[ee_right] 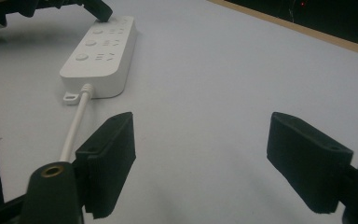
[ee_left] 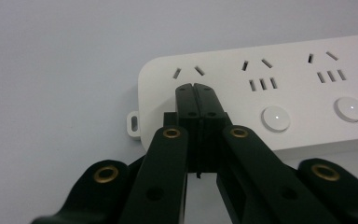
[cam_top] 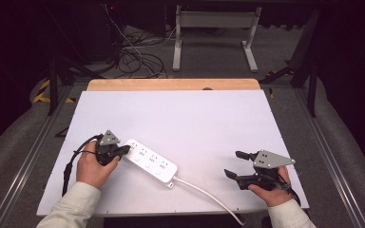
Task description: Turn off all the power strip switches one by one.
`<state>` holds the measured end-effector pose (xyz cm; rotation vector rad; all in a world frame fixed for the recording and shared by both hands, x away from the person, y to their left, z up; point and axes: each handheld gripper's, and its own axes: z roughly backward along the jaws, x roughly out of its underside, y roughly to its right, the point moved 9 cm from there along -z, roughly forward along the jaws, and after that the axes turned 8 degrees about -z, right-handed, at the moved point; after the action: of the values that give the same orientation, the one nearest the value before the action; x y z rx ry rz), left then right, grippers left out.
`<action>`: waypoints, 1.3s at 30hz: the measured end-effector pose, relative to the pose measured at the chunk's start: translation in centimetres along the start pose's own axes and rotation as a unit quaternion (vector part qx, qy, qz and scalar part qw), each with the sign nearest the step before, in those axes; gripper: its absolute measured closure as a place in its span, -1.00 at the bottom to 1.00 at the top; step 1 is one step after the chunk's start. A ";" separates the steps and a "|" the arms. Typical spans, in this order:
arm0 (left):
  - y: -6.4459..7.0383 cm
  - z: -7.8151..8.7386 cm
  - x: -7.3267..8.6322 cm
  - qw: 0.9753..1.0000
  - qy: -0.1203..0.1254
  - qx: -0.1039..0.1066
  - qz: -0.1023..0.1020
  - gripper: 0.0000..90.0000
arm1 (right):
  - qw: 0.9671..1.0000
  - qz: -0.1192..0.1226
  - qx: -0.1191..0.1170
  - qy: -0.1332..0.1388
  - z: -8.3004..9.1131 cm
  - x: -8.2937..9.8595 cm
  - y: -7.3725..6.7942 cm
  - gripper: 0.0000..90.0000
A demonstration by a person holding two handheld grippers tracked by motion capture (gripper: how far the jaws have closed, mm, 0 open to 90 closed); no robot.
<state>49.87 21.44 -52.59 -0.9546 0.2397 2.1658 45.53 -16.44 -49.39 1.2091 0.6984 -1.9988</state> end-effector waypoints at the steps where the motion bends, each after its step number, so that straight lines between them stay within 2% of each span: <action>1: 0.0 0.0 0.0 1.000 0.000 0.000 -0.001 1.00 | 1.000 0.000 0.000 0.000 0.0 0.0 0.0 -0.46; 4: 0.0 0.0 0.0 1.000 -0.001 -0.003 -0.002 1.00 | 1.000 0.000 0.000 0.000 0.0 0.0 0.0 -0.46; 6: 0.0 0.0 0.0 1.000 -0.004 -0.009 -0.012 1.00 | 1.000 0.000 0.001 -0.001 0.0 0.0 0.0 -0.46; 14: 0.2 0.0 0.0 1.000 -0.003 -0.013 -0.010 1.00 | 1.000 0.001 0.000 0.000 0.0 0.0 0.0 -0.46; 19: 0.3 -0.1 0.0 1.000 -0.006 -0.016 -0.015 1.00 | 1.000 0.000 0.000 -0.002 0.0 0.0 0.0 -0.46; 21: 0.3 -0.1 0.0 0.999 -0.005 -0.024 -0.020 1.00 | 1.000 0.001 -0.001 -0.002 0.0 0.0 -0.1 -0.46; 26: 0.4 -0.1 0.1 0.999 -0.008 -0.022 -0.024 1.00 | 1.000 0.000 0.000 -0.003 0.0 0.0 -0.1 -0.46; 29: 0.2 -0.1 0.0 0.999 0.004 -0.028 -0.022 1.00 | 1.000 0.001 0.000 -0.002 0.0 0.0 0.0 -0.46; 30: 0.0 0.2 -0.1 0.999 0.016 -0.028 -0.008 1.00 | 1.000 0.001 0.000 -0.002 0.0 0.0 0.0 -0.46; 31: -0.1 0.3 -0.1 0.999 0.013 -0.030 -0.005 1.00 | 1.000 0.000 0.000 -0.002 0.0 0.0 0.0 -0.46; 34: -0.1 1.0 -0.9 0.999 0.042 -0.020 0.005 1.00 | 1.000 -0.001 0.000 -0.001 0.0 0.0 0.2 -0.46; 36: 0.0 1.6 -1.4 0.998 0.056 -0.019 0.002 1.00 | 1.000 0.000 0.001 -0.003 0.0 0.1 0.2 -0.46; 39: 0.2 2.1 -1.7 0.998 0.061 -0.023 -0.009 1.00 | 1.000 -0.001 0.000 -0.003 -0.1 0.1 0.2 -0.46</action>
<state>49.32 21.20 -49.96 -1.1136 0.2395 2.1072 45.67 -16.50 -49.54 1.2023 0.6970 -2.0024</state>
